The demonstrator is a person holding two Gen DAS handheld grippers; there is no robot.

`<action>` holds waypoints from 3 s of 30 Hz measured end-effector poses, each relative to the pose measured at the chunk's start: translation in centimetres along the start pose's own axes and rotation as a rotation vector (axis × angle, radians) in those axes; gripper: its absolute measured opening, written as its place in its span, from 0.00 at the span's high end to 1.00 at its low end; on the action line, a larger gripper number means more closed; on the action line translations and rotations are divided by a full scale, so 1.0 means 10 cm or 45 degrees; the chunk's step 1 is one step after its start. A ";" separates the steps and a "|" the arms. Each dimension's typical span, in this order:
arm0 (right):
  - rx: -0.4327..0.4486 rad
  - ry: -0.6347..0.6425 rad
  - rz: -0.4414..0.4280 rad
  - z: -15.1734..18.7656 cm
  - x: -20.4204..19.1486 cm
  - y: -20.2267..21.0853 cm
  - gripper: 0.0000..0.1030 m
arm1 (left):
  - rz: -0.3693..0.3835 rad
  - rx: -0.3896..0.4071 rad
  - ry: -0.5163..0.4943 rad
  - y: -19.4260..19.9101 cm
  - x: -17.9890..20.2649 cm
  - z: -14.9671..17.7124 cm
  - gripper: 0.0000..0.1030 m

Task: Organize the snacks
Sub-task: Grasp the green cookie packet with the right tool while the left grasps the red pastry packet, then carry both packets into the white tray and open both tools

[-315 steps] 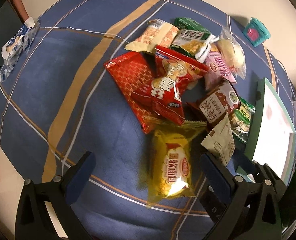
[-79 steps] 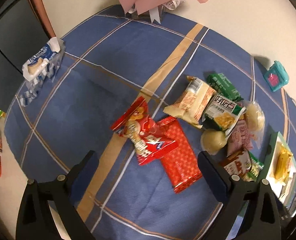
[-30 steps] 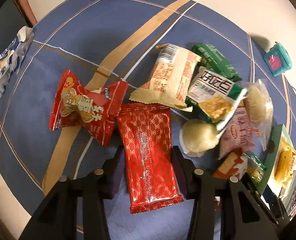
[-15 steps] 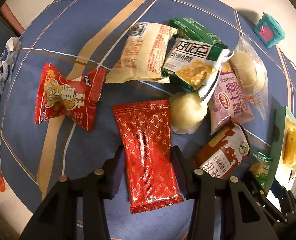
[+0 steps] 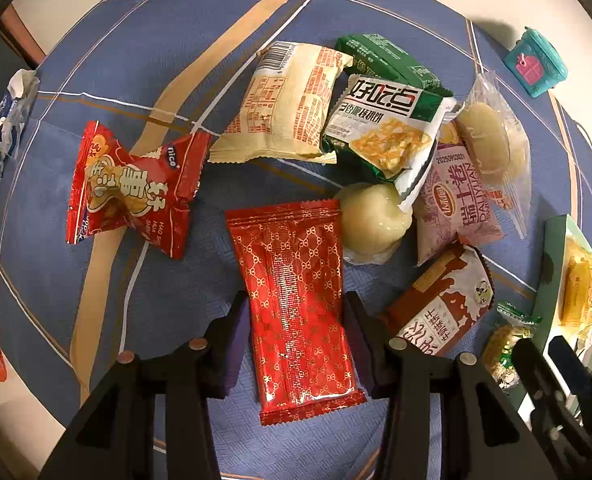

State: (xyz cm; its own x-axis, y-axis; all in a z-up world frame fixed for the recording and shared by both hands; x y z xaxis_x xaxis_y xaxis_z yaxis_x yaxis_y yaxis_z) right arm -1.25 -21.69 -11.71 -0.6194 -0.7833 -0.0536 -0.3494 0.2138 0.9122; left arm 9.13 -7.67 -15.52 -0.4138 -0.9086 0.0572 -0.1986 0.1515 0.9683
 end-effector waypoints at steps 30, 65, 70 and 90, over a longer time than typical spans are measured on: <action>-0.094 0.122 0.055 0.41 -0.58 -0.47 0.36 | -0.019 0.008 -0.011 -0.14 -0.06 0.01 0.49; 0.068 -0.227 0.046 0.07 0.40 0.42 0.49 | 0.093 0.331 -0.076 0.92 0.40 -0.13 0.54; 0.106 -0.370 0.138 0.10 0.96 0.58 0.49 | 0.143 0.329 -0.198 0.95 0.87 -0.01 0.54; 0.216 -0.514 0.290 0.21 2.08 0.67 0.49 | 0.235 0.280 -0.520 0.59 2.16 0.38 0.54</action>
State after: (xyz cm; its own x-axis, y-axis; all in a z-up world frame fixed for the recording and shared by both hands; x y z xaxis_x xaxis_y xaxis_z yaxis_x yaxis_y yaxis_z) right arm -17.98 -35.32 -7.55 -0.9046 -0.4240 -0.0442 -0.2624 0.4720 0.8417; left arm -4.39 -24.92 -9.54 -0.7649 -0.6391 0.0801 -0.2540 0.4136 0.8743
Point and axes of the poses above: each gripper's, at about its wrist camera, not at the fingertips, and y roughly against the way its jaws point, x to its right, z to its underside, the point moved 4 cm from there along -y, roughly the way its jaws point, and after that the axes turned 7 degrees about x, right-handed, at the moved point
